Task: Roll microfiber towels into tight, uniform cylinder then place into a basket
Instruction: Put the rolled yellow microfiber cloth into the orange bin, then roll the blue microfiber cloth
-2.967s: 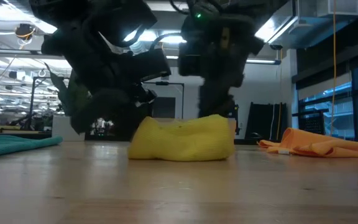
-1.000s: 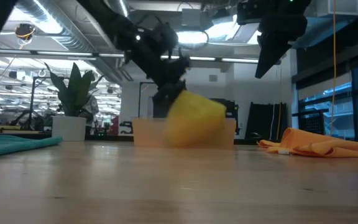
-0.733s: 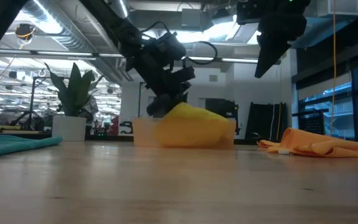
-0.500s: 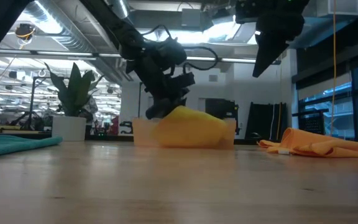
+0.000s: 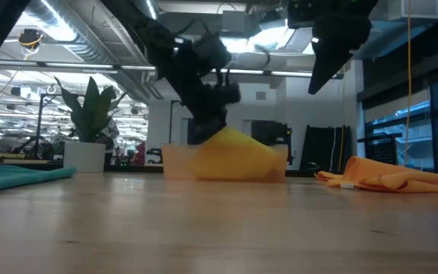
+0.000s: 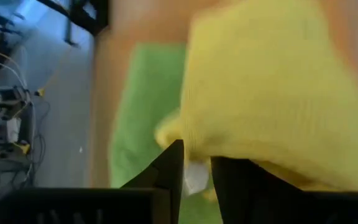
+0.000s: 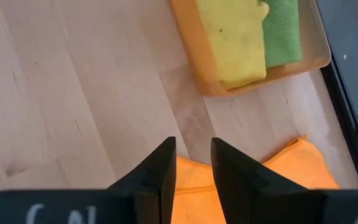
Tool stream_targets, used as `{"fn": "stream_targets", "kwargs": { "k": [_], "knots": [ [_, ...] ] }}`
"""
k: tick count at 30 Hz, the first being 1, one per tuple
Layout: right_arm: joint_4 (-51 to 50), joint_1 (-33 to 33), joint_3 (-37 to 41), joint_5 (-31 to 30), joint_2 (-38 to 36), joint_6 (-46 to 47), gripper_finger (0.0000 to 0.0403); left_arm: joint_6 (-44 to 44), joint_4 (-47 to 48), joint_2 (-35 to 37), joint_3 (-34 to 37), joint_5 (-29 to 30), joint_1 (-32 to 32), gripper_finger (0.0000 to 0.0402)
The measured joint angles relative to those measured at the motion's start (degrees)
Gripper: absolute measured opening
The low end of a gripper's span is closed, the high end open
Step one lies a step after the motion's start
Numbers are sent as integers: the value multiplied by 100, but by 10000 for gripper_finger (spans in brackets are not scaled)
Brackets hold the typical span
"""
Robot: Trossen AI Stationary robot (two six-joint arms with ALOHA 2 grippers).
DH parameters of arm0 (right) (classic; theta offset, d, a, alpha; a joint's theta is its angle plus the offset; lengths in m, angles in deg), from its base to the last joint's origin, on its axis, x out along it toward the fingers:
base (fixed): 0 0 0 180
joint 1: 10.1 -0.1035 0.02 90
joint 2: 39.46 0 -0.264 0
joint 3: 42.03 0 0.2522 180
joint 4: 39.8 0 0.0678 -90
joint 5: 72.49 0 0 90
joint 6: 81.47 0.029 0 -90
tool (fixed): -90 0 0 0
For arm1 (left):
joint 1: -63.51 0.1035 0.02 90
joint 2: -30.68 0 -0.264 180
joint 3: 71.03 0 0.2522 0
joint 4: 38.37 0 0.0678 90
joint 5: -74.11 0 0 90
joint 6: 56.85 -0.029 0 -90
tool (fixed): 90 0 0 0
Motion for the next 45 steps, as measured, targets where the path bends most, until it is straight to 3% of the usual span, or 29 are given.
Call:
{"fn": "stream_targets", "kwargs": {
  "k": [8, 20, 28, 34, 42, 45],
  "knots": [
    [50, 1, 2, -2, 0, 13, 102, 204, 364, 573, -5, -66, -160, 72],
    [103, 1, 2, -3, 1, 137, 102, 1802, 2062, 1964, -7, -60, -807, 72],
    [312, 1, 2, 5, 4, 168, 102, 3132, 2903, 2540, 228, 10, -1801, 69],
    [605, 1, 2, 9, 4, 432, 102, 4522, 3682, 2636, 446, 884, -2724, 69],
    [1122, -60, 2, -16, 14, 1322, 102, 6249, 4648, 2636, 454, 1504, -3972, 69],
    [1239, -183, 2, -329, 118, 1355, 102, 6848, 5083, 2636, 454, 1597, -4382, 69]
  ]
}}
